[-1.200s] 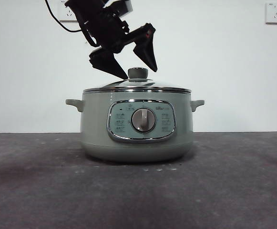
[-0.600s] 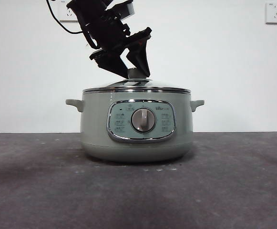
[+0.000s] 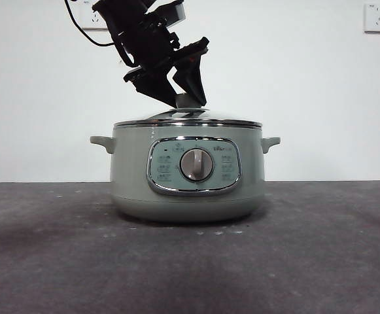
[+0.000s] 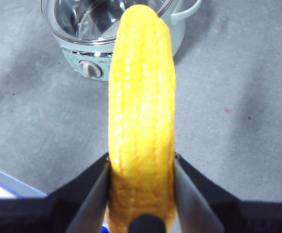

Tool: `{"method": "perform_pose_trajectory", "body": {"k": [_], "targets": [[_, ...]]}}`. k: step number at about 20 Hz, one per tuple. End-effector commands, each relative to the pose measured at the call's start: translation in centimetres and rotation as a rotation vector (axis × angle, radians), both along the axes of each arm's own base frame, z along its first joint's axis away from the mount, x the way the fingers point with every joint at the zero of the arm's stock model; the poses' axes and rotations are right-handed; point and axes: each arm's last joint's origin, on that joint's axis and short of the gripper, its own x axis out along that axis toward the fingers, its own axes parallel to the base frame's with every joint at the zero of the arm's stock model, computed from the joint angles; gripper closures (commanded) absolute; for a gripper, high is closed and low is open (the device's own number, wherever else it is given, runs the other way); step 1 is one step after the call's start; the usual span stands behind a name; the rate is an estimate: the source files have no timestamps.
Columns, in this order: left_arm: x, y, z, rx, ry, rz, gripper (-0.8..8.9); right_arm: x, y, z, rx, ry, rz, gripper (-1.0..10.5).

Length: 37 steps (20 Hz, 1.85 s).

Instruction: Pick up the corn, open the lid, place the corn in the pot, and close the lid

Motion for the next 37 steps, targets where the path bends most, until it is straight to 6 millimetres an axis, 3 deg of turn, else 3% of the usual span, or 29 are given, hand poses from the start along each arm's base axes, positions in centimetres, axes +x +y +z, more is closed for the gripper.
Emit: {"method": "perform_pose_trajectory", "body": {"k": [1, 9, 15, 19, 24, 29, 31, 37], "targets": [[-0.5, 0.3, 1.0, -0.019, -0.016, 0.0, 8.22, 0.0, 0.0, 0.0, 0.005, -0.003, 0.001, 9.6], [-3.1, 1.9, 6.4, -0.086, -0.138, 0.004, 8.22, 0.1, 0.0, 0.1, 0.007, -0.011, 0.001, 9.6], [-8.5, 6.0, 13.1, -0.141, -0.267, 0.029, 8.22, 1.6, 0.5, 0.0, 0.03, -0.009, 0.026, 9.6], [-11.9, 8.9, 15.5, -0.126, -0.283, 0.054, 8.21, 3.4, 1.0, 0.1, 0.063, -0.048, 0.048, 9.6], [-15.1, 11.3, 15.5, -0.079, -0.241, 0.041, 8.21, 6.0, 1.8, -0.3, 0.108, -0.056, 0.091, 9.6], [-19.2, 13.4, 11.9, -0.084, -0.209, 0.063, 8.21, 9.1, 2.9, -0.3, 0.113, -0.045, 0.113, 9.6], [-21.3, 14.2, 10.0, -0.091, -0.19, 0.072, 8.21, 10.7, 4.4, 0.3, 0.117, -0.058, 0.156, 9.6], [-26.1, 16.2, 8.8, -0.12, -0.185, 0.094, 8.21, 17.8, 11.7, 0.9, 0.051, -0.029, 0.249, 9.6]]}}
